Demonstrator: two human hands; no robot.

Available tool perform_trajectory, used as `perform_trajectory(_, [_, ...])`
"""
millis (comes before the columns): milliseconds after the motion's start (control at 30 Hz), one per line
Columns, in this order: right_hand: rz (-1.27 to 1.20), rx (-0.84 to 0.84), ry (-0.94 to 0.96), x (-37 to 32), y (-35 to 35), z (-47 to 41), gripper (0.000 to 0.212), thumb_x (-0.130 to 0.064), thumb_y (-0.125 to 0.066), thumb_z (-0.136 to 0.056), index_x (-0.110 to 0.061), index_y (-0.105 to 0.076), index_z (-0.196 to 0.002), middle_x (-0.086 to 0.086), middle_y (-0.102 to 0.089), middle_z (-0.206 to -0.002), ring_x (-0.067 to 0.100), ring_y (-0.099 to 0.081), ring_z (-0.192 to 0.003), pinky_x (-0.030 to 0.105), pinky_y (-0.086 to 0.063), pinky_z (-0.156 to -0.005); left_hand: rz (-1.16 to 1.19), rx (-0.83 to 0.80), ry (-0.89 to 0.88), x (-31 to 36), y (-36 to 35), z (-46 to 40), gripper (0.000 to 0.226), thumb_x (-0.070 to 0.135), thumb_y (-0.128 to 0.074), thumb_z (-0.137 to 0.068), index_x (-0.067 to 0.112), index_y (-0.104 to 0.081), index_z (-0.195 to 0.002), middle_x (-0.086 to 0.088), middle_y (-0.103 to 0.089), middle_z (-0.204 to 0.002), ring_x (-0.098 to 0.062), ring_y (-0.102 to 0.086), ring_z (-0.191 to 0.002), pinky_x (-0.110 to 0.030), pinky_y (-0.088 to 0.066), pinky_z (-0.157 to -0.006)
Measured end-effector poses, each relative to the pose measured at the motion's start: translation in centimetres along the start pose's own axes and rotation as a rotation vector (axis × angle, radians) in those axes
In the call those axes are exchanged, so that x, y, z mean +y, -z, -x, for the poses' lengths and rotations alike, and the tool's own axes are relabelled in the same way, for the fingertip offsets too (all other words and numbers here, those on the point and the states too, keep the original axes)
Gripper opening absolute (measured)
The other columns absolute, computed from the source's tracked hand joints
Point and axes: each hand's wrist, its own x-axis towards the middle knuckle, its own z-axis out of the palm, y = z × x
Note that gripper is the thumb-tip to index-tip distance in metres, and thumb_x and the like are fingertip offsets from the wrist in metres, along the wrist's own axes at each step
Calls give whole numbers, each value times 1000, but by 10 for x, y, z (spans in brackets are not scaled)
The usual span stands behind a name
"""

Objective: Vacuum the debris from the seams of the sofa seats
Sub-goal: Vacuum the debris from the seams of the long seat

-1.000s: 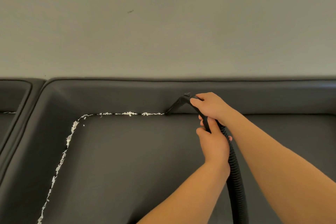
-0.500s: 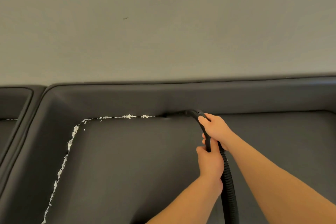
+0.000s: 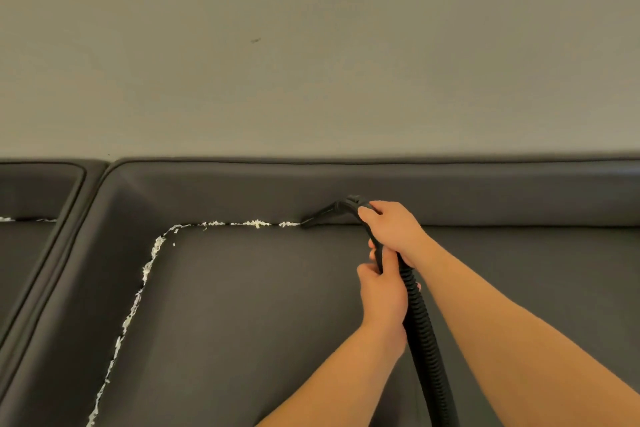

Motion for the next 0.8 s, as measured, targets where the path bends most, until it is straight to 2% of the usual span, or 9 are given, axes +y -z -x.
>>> perform_trajectory(133, [99, 48, 12, 1, -22, -16, 28, -36, -48, -95, -16, -51, -75, 6, -67, -61, 33, -73, -66, 50, -61, -77, -35, 37, 19, 6, 16, -10, 43, 53, -55, -99, 11, -44, -99, 2, -58, -79, -8, -57, -62, -21, -46, -53])
perform_trajectory(267, [207, 81, 43, 14, -47, -21, 29, -40, -42, -97, -16, -52, -84, 6, -69, -78, 31, -70, -78, 43, -58, -78, -88, 73, 52, -4, 33, -15, 47, 57, -51, -98, 11, -49, -106, -4, -63, -96, -16, -62, -85, -29, -50, -71])
perform_trajectory(367, [181, 97, 37, 36, -52, -16, 30, -43, -40, -98, -18, -54, -88, 3, -68, -77, 27, -69, -73, 41, -57, -75, -176, 64, 83, -22, 42, -20, 52, 60, -51, -97, 11, -54, -113, -8, -71, -110, -21, -68, -98, -36, -53, -82])
perform_trajectory(433, [157, 102, -1, 59, -47, -5, 29, -43, -40, -99, -20, -57, -99, 2, -68, -72, 22, -70, -67, 36, -53, -70, -224, 4, 149, -34, 44, -21, 49, 55, -55, -97, 11, -58, -118, -10, -74, -113, -23, -71, -103, -39, -57, -84])
perform_trajectory(500, [140, 95, -66, 81, -44, 11, 34, -44, -40, -101, -27, -57, -125, 1, -70, -73, 17, -70, -68, 34, -52, -70, -262, -42, 227, -43, 45, -15, 44, 48, -58, -98, 12, -59, -123, -7, -75, -113, -22, -73, -103, -39, -61, -83])
perform_trajectory(567, [95, 60, -96, 90, -46, 24, 39, -45, -42, -101, -29, -55, -133, 2, -72, -72, 16, -71, -67, 35, -55, -74, -287, -39, 265, -49, 49, -8, 43, 48, -58, -98, 14, -59, -124, -3, -75, -114, -21, -72, -104, -43, -62, -87])
perform_trajectory(633, [89, 33, -66, 80, -53, 31, 34, -47, -42, -98, -30, -58, -124, 4, -73, -74, 20, -72, -67, 40, -58, -80, -274, -31, 228, -43, 57, 6, 42, 49, -56, -99, 14, -59, -123, -3, -75, -113, -21, -73, -104, -44, -61, -91])
perform_trajectory(700, [172, 28, 7, 56, -62, 35, 37, -53, -40, -94, -31, -58, -118, 3, -73, -84, 25, -72, -79, 43, -58, -82, -210, -63, 151, -30, 70, 23, 42, 48, -55, -101, 11, -59, -122, -3, -78, -109, -22, -75, -101, -43, -61, -91])
perform_trajectory(800, [333, 22, 100, 17, -72, 50, 28, -49, -42, -95, -25, -56, -99, 0, -68, -78, 28, -68, -80, 41, -56, -80, -115, -142, 94, -8, 95, 47, 46, 45, -55, -101, 4, -55, -122, -5, -79, -106, -23, -76, -100, -46, -59, -95])
